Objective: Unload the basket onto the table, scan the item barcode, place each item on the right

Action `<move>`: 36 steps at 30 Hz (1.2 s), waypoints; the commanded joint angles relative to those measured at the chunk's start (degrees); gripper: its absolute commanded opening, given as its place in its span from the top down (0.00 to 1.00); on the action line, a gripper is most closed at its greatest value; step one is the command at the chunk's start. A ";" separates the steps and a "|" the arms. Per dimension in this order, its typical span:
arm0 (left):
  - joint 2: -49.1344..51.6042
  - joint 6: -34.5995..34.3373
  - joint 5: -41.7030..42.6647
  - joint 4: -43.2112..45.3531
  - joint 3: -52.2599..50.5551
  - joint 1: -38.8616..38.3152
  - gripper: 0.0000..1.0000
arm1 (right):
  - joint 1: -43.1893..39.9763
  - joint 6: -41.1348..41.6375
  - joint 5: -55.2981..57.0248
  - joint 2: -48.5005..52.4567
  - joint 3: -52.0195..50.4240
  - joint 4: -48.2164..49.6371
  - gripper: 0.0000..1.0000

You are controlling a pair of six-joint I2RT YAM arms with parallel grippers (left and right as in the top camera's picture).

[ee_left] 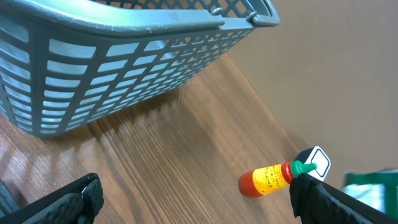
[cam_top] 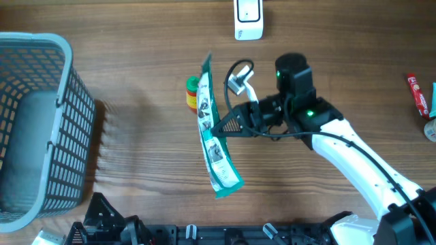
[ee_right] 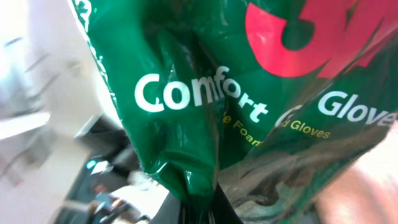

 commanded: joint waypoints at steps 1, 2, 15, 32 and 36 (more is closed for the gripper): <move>-0.22 0.04 0.09 0.20 0.04 -0.17 0.00 | -0.55 -9.97 9.51 -0.52 -5.20 -1.18 0.96; -0.22 0.04 0.09 0.20 0.04 -0.15 0.00 | -0.92 -9.79 11.08 -0.52 -6.51 -1.16 0.96; -0.22 0.04 0.09 0.20 0.04 -0.17 0.00 | -7.23 -9.94 5.68 16.22 -11.72 6.60 0.96; -0.22 0.04 0.09 0.20 0.04 -0.15 0.00 | -15.56 -21.77 6.38 19.30 -14.49 4.74 0.96; -0.22 0.04 0.09 0.20 0.04 -0.15 0.00 | -15.41 -19.71 -8.02 19.30 -14.49 16.15 0.96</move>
